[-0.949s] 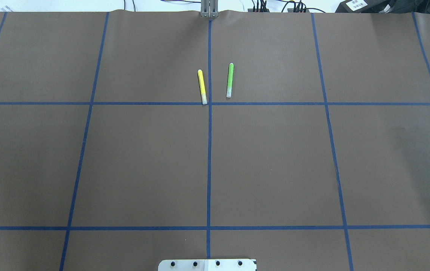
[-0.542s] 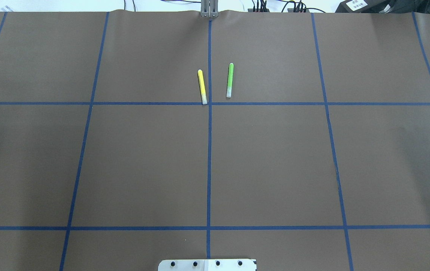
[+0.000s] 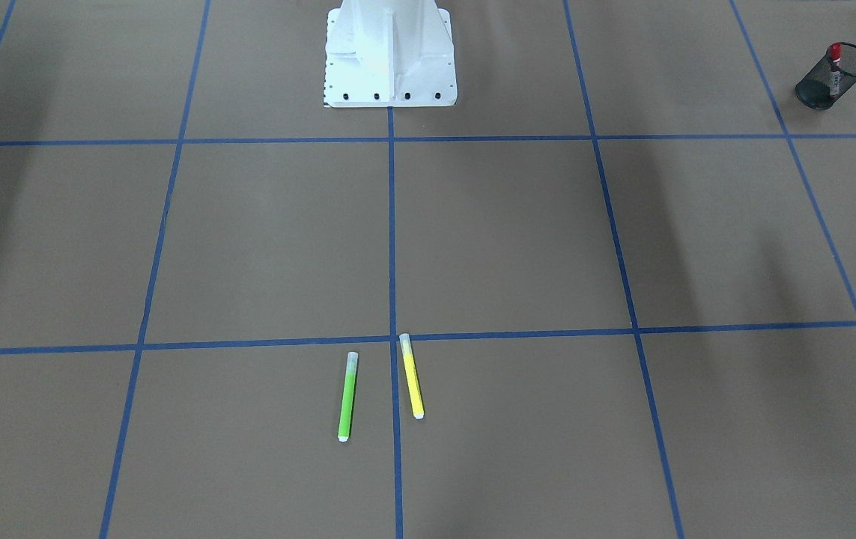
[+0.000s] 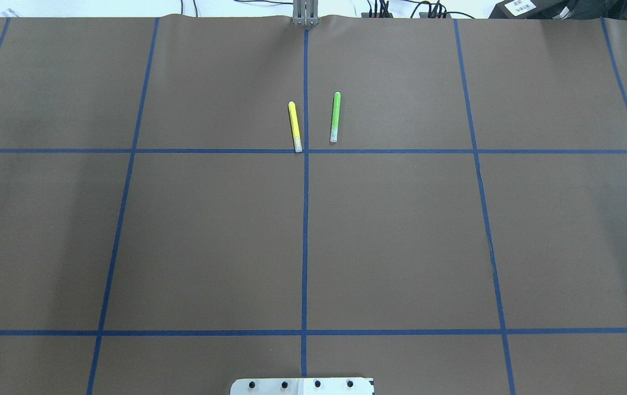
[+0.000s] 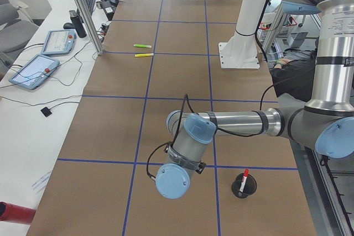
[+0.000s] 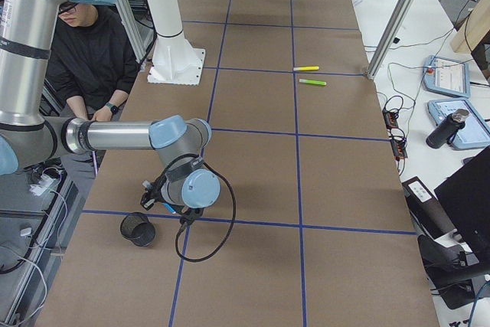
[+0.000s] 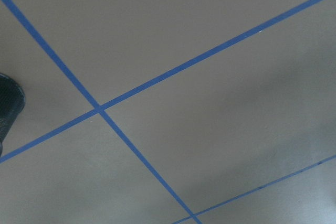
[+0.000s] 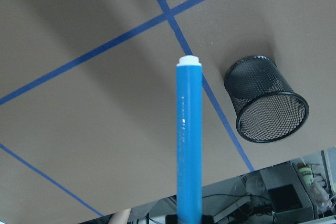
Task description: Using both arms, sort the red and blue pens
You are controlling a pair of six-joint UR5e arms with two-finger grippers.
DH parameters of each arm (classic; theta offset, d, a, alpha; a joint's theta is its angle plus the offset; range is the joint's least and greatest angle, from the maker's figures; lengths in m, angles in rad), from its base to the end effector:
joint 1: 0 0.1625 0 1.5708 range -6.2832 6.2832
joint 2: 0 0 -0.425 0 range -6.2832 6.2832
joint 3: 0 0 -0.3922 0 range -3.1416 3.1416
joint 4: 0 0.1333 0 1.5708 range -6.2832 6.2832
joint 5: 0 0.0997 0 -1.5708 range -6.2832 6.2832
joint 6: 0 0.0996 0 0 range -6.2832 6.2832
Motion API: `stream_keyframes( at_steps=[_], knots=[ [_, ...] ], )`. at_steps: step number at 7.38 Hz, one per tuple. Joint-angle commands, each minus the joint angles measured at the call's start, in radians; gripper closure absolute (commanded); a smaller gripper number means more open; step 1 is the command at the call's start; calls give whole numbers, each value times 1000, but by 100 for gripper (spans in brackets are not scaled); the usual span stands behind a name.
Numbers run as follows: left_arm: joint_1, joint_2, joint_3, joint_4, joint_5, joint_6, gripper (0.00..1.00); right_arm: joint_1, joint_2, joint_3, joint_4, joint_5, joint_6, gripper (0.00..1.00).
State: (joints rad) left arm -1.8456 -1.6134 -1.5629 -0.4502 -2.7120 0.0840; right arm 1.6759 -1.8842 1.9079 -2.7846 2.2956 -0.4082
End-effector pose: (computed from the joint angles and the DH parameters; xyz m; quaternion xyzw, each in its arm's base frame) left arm -0.1551 -0.3925 0.6810 -0.3453 0.5326 -0.3464 0.6907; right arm 0.0909 -0.2206 0.6778 -0.4325 -0.4170 0.0795 0.7955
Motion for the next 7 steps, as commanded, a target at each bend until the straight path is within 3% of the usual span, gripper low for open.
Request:
stream_keyframes(
  at_steps=[1, 3, 7],
  knots=[
    [25, -112, 15, -8, -3, -1, 0, 15, -15, -145, -6, -19, -162, 100],
    [26, -138, 12, -10, -5, -36, 0, 37, -32, -264, -9, -10, -165, 100],
    [28, -137, 12, -10, -18, -36, 0, 104, -49, -300, -93, -21, -165, 100]
  ],
)
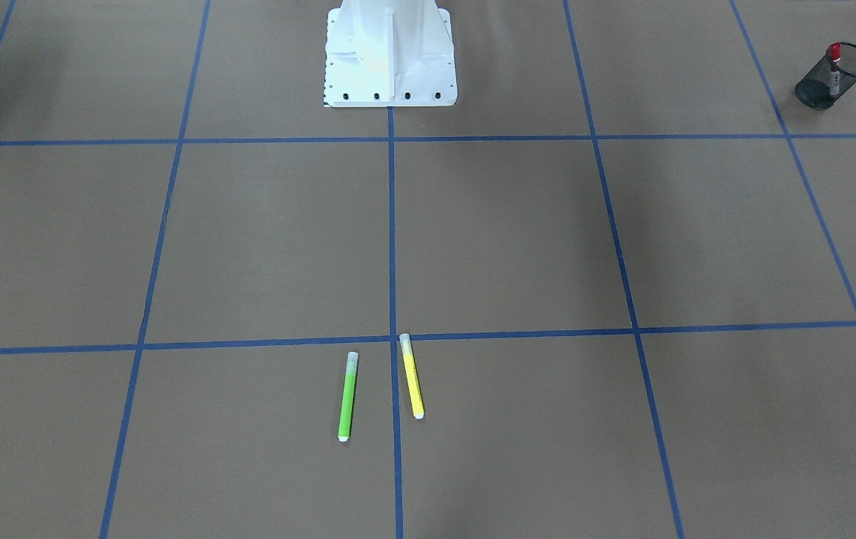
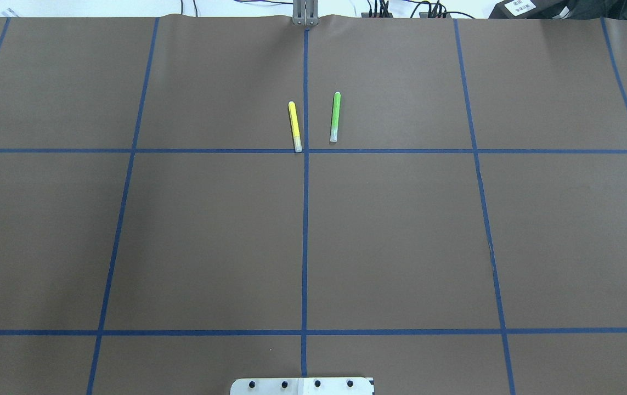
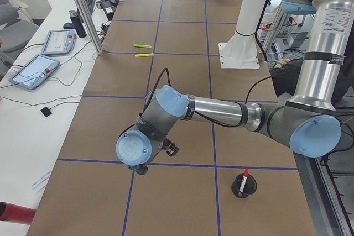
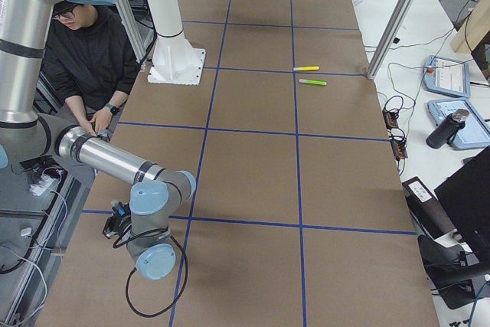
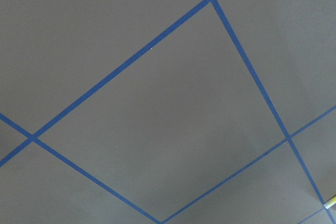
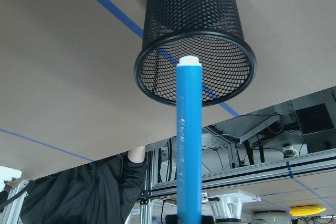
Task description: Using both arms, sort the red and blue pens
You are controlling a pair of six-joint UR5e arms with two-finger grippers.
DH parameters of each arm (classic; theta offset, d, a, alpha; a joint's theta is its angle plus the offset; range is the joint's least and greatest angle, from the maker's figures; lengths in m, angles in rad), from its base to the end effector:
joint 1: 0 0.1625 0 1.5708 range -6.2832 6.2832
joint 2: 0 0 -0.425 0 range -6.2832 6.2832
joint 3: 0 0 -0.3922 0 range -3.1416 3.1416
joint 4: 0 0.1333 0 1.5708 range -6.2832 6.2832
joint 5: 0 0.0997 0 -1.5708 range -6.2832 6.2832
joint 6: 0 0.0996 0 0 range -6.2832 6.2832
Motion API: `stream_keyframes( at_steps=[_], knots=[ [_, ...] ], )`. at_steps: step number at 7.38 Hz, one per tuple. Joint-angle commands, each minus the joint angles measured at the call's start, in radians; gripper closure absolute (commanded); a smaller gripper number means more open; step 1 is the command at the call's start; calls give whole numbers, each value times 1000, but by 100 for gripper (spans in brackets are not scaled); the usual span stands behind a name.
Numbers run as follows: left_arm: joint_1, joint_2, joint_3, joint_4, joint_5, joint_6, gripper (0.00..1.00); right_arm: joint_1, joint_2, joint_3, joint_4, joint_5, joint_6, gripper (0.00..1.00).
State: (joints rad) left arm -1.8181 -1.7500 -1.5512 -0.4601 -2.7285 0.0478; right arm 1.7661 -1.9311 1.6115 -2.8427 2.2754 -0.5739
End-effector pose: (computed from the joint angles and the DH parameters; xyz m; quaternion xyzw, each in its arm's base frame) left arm -0.1603 -0.4632 0.6227 -0.3076 0.5374 -0.3233 0.7156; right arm 0.0955 -0.1285 0.7815 -0.5309 -0.4754 0.1185 0.6914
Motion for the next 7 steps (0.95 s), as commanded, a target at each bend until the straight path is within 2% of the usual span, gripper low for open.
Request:
stream_keyframes(
  at_steps=[1, 3, 4, 6, 7],
  knots=[
    [0, 0, -3, 0, -2, 1, 0, 13, 0, -4, -38, 1, 2, 100],
    [0, -2, -6, 0, -2, 1, 0, 13, 12, -5, -38, -1, 0, 45],
    [0, -3, -6, 0, -2, 1, 0, 13, 17, -4, -38, 2, 6, 1],
    [2, -6, -4, 0, -2, 0, 0, 13, 61, -7, -9, 3, 15, 0],
    [5, -13, -4, -2, -2, 0, 0, 13, 81, -8, 55, 4, 20, 0]
  ],
)
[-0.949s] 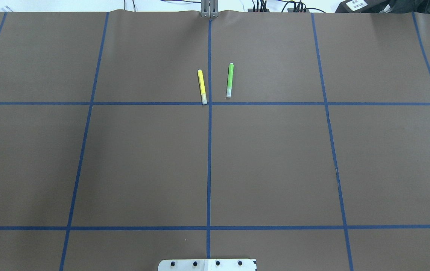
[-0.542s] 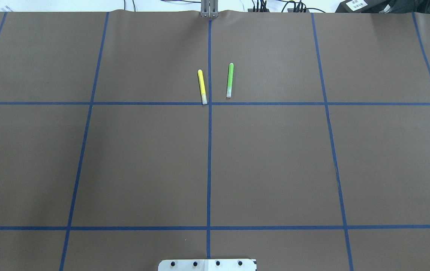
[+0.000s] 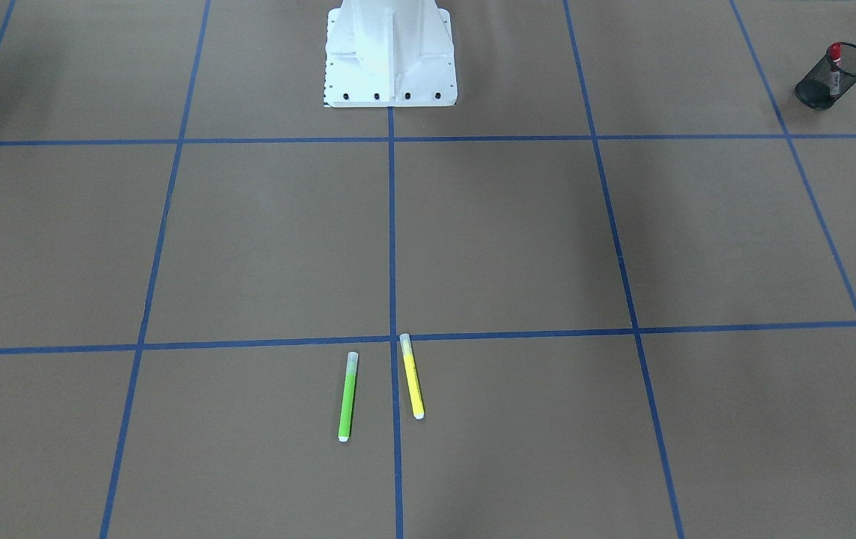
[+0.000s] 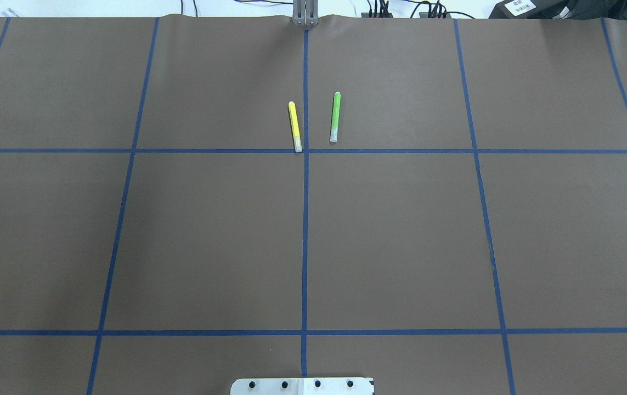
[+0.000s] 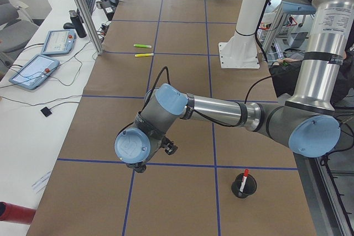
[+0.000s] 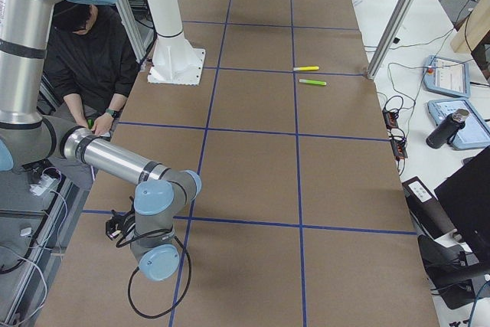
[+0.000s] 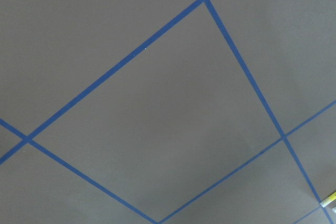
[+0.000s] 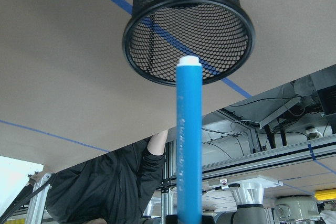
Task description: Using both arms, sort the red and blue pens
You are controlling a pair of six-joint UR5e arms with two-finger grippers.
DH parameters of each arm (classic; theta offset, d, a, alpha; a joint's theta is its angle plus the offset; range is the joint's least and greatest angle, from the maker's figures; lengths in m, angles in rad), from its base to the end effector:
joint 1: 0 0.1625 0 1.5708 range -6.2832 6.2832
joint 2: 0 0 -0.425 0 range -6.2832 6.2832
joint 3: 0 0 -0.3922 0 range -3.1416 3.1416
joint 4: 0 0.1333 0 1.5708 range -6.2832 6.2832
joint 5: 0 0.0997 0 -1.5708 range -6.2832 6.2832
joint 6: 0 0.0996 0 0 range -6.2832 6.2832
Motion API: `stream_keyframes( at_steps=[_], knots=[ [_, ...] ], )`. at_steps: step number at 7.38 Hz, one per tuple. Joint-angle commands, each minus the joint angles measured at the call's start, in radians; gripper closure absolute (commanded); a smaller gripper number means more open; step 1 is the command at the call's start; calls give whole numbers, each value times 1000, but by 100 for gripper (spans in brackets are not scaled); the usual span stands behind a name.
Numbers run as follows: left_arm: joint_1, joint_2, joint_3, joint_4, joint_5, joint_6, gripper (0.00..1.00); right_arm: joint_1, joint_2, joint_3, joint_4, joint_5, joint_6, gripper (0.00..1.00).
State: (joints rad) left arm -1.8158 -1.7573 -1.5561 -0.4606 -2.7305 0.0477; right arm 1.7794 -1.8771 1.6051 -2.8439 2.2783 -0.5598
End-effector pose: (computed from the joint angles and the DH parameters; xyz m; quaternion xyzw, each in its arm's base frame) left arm -0.1601 -0.4672 0.6170 -0.3030 0.5386 -0.3200 0.7181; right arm 0.1036 -0.1585 0.7747 -0.5140 -0.4754 0.1207 0.7037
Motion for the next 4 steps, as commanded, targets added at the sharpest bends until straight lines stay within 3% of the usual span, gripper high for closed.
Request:
stream_keyframes(
  at_steps=[1, 3, 4],
  knots=[
    [4, -16, -1, -4, 0, 1, 0, 0, 62, 2, 137, 13, 49, 0],
    [6, -4, -35, -161, 3, 15, 0, 0, 96, 1, 553, 84, 127, 0],
    [6, 10, -35, -323, 15, 11, 0, -2, 98, 19, 753, 99, 215, 0]
  ],
)
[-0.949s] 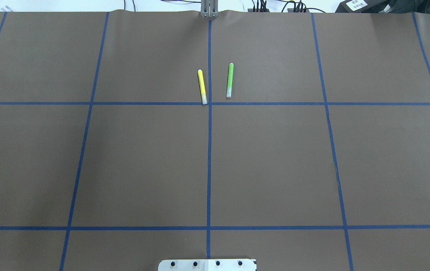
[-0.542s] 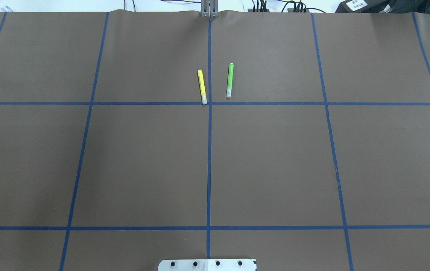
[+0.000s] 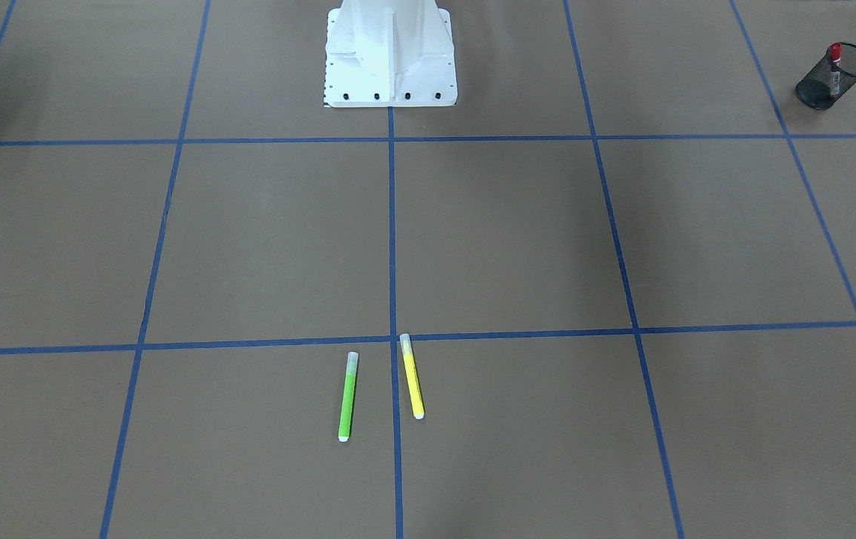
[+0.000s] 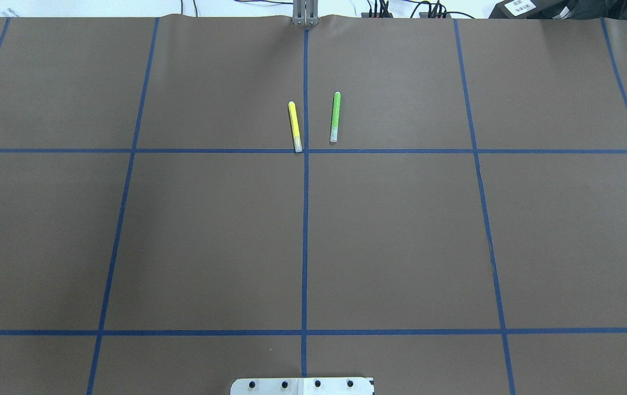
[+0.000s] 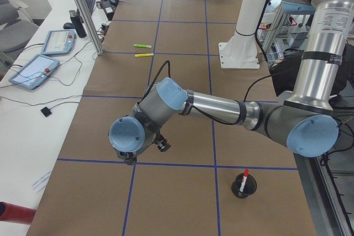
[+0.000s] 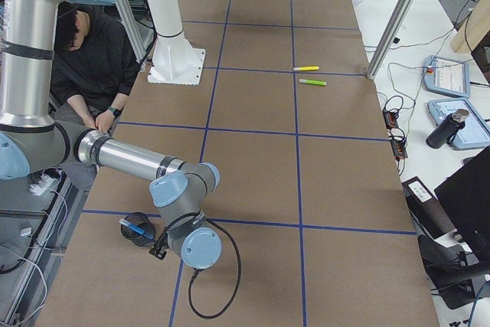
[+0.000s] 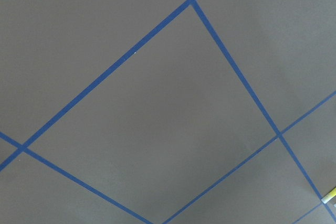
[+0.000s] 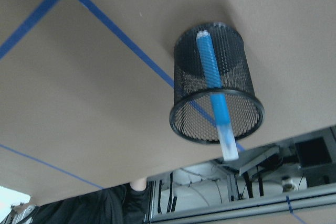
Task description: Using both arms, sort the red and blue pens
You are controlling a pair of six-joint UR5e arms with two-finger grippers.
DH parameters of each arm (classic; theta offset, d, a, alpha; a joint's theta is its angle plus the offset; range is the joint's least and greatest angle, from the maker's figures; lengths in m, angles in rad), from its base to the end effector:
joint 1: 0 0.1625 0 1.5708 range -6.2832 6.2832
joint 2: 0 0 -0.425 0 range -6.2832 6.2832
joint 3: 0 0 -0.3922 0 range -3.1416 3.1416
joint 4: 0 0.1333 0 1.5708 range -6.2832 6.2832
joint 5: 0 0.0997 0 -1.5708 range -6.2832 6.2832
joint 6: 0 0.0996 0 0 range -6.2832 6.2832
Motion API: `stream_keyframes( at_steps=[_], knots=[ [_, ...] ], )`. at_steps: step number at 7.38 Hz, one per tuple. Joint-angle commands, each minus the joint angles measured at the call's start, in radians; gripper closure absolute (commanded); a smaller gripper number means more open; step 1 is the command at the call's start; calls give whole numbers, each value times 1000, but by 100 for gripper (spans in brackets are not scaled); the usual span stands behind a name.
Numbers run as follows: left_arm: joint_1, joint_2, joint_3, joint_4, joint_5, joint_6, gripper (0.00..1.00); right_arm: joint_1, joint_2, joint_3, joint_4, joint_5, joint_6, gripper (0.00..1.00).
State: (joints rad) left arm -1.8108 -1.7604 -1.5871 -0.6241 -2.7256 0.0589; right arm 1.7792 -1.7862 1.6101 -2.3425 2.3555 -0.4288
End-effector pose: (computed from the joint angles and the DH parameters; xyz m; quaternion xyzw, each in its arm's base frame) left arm -0.1623 -0.4858 0.5967 -0.2242 0.5483 -0.2674 0.7600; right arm 0.1229 -0.2768 0.7685 -0.2939 -0.4552 0.0830 0.8364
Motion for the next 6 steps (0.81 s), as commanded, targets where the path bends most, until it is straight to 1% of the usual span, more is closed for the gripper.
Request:
stream_keyframes(
  at_steps=[1, 2, 3, 4, 5, 6],
  knots=[
    [1, 59, 4, -296, 7, 2, 0, 0, 10, 11, 367, 24, 109, 0],
    [1, 105, 9, -474, 1, -7, 0, 8, 8, 30, 400, 60, 110, 0],
    [1, 158, 4, -626, 9, -4, 0, 8, 5, 53, 404, 73, 93, 0],
    [2, 166, 6, -717, 67, -7, 0, 8, 13, 107, 405, 79, 108, 0],
    [45, 154, -16, -742, 169, -17, 0, 5, 60, 131, 416, 74, 139, 0],
    [104, 145, -55, -750, 234, -128, 0, -18, 115, 148, 416, 71, 300, 0]
  ],
)
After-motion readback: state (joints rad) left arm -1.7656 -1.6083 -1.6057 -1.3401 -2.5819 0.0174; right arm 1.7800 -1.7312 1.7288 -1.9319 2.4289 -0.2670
